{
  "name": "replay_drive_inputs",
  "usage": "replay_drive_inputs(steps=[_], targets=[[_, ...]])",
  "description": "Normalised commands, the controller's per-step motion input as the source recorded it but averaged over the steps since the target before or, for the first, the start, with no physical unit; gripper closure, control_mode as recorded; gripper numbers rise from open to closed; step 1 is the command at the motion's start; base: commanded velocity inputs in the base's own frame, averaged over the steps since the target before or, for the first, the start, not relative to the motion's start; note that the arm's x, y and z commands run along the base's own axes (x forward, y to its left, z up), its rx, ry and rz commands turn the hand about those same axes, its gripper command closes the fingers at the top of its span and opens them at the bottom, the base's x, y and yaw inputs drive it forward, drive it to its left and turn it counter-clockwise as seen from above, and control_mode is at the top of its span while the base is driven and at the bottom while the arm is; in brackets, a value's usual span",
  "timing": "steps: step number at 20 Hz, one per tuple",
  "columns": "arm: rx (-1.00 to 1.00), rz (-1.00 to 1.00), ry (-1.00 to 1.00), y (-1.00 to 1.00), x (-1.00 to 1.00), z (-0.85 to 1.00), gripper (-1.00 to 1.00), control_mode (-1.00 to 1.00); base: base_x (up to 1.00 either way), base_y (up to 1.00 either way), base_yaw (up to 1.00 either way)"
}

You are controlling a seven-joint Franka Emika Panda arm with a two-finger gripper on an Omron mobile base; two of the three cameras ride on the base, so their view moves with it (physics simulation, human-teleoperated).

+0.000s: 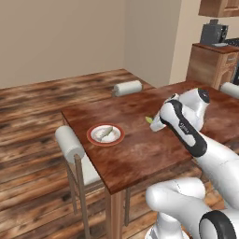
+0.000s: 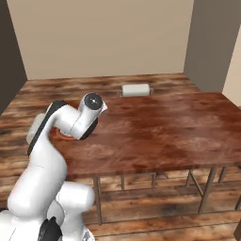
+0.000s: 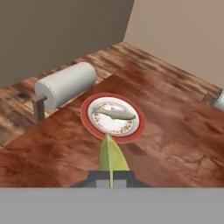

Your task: Take the lemon wedge from the fridge and place it on the plate with fish on the dining counter.

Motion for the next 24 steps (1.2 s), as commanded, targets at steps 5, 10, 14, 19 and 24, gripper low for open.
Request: replay_drive_inputs(steps=[5,10,14,19,24], targets=[[-0.24,0.23,0.09,0.22,0.46,-0.06,1.0,-1.0,0.0,0.0,0.0],[-0.22,0.13,-0.01,0.17,0.14,-0.12,1.0,-1.0,0.0,0.0,0.0],[-0.12,0.08,-0.09,0.17,0.07,-0.07,1.0,-1.0,0.0,0.0,0.0],[-0.28,0.18,-0.47,0.32,0.19,-0.36,1.0,-1.0,0.0,0.0,0.0],[-0.25,0.18,-0.5,0.31,0.21,-0.39,1.0,-1.0,0.0,0.0,0.0]])
